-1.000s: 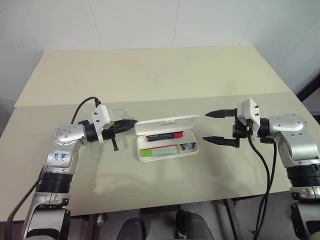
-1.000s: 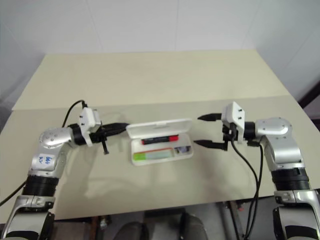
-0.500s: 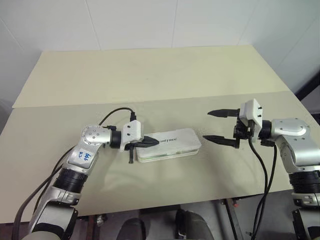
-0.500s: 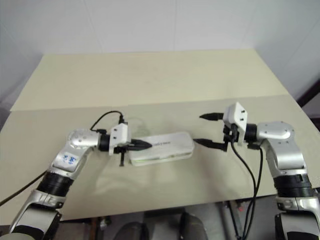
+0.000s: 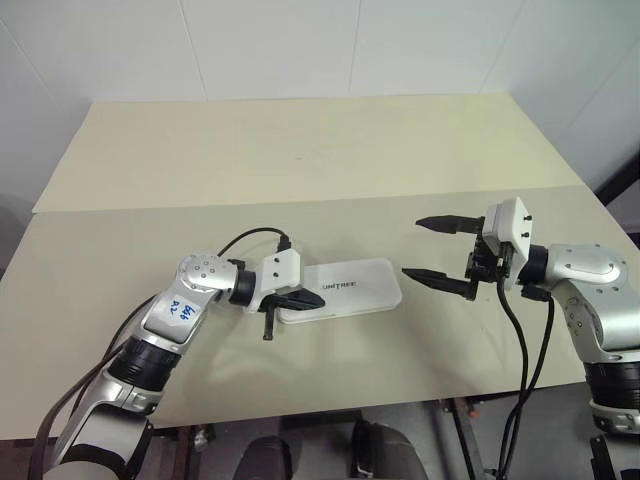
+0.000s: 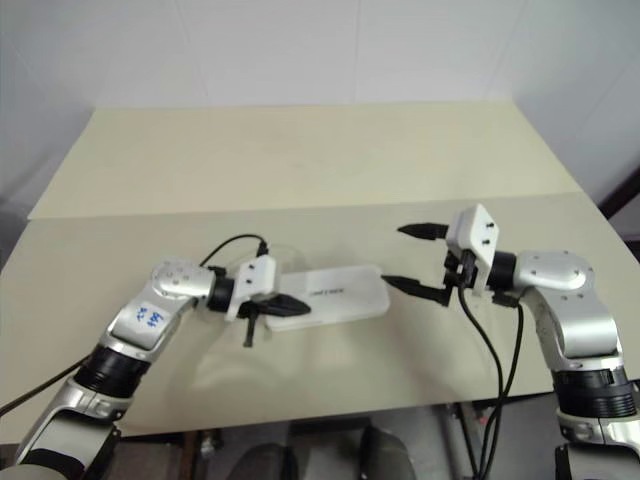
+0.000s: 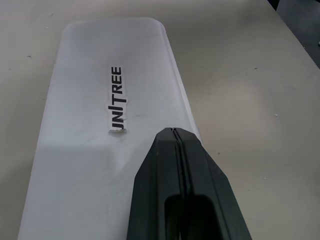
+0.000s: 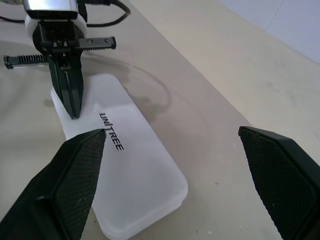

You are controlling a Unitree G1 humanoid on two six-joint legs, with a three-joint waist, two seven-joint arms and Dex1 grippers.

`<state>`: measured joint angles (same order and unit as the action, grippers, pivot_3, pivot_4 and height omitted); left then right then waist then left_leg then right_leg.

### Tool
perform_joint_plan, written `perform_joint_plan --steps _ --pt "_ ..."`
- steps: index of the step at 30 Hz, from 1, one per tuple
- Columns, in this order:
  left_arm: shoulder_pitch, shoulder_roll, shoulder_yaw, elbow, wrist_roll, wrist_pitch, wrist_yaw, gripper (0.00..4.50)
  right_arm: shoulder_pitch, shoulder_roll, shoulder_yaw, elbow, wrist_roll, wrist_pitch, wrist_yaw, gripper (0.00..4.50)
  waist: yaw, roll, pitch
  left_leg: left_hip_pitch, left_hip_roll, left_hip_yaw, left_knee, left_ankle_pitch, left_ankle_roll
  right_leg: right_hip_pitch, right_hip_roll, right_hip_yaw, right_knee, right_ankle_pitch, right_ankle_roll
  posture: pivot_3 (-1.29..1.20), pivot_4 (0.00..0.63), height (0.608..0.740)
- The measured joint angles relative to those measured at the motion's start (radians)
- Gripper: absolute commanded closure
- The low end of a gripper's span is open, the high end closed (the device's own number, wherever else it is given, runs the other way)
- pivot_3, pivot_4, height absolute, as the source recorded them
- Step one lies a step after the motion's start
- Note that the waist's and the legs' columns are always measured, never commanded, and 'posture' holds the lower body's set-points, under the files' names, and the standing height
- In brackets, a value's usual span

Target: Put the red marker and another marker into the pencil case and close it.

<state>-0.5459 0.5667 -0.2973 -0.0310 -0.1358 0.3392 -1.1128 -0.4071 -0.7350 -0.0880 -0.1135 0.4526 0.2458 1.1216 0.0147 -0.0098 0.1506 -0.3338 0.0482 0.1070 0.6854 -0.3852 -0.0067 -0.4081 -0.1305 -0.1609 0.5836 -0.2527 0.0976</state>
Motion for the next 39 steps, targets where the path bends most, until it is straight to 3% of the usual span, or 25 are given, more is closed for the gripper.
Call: perform_joint_plan --steps 5,17,20,25,31,39 --pt "0.014 -0.012 0.035 -0.001 -0.027 0.031 0.031 4.47 -0.003 0.015 0.004 0.015 0.0 -0.005 0.001 0.0 0.006 0.0 0.0 -0.001 0.0 0.0 0.001 0.0 0.0 0.0 0.0 0.0 0.0 0.0 0.0 0.0 0.15 0.74" --pt "0.241 0.12 0.421 -0.071 -0.217 -0.048 0.032 4.47 -0.064 0.081 0.046 0.151 -0.034 -0.115 0.062 0.0 -0.012 0.001 0.001 -0.001 0.0 -0.002 -0.001 0.0 0.0 -0.001 -0.001 -0.001 0.0 0.0 0.0 0.0 0.15 0.74" --pt "0.299 0.122 0.488 -0.106 -0.267 -0.053 0.037 3.87 -0.065 0.082 0.049 0.167 -0.04 -0.138 0.076 0.0 -0.013 0.001 0.001 -0.001 0.0 -0.002 -0.001 0.0 0.0 -0.001 -0.001 -0.001 0.0 0.0 0.0 0.0 0.15 0.74" --pt "0.356 0.116 0.554 -0.185 -0.328 -0.052 0.08 2.23 -0.05 0.073 0.048 0.217 -0.058 -0.183 0.103 0.0 -0.013 0.001 0.001 -0.001 0.0 -0.002 -0.001 0.0 0.0 -0.001 -0.001 0.0 0.0 0.0 0.0 0.0 0.15 0.74" --pt "0.361 0.093 0.551 -0.203 -0.354 -0.048 0.125 0.17 -0.011 0.009 0.002 0.263 -0.065 -0.208 0.115 0.0 -0.014 0.001 0.001 -0.001 0.0 -0.001 -0.001 0.0 0.0 -0.001 -0.001 0.0 0.0 0.0 0.0 0.0 0.15 0.74" --pt "0.325 0.044 0.473 -0.198 -0.348 -0.06 0.15 0.04 0.038 -0.015 -0.039 0.266 -0.067 -0.226 0.107 0.0 -0.017 0.0 0.001 0.0 0.0 0.0 -0.001 0.0 0.0 -0.001 0.0 0.0 0.0 0.0 0.0 0.0 0.15 0.74"
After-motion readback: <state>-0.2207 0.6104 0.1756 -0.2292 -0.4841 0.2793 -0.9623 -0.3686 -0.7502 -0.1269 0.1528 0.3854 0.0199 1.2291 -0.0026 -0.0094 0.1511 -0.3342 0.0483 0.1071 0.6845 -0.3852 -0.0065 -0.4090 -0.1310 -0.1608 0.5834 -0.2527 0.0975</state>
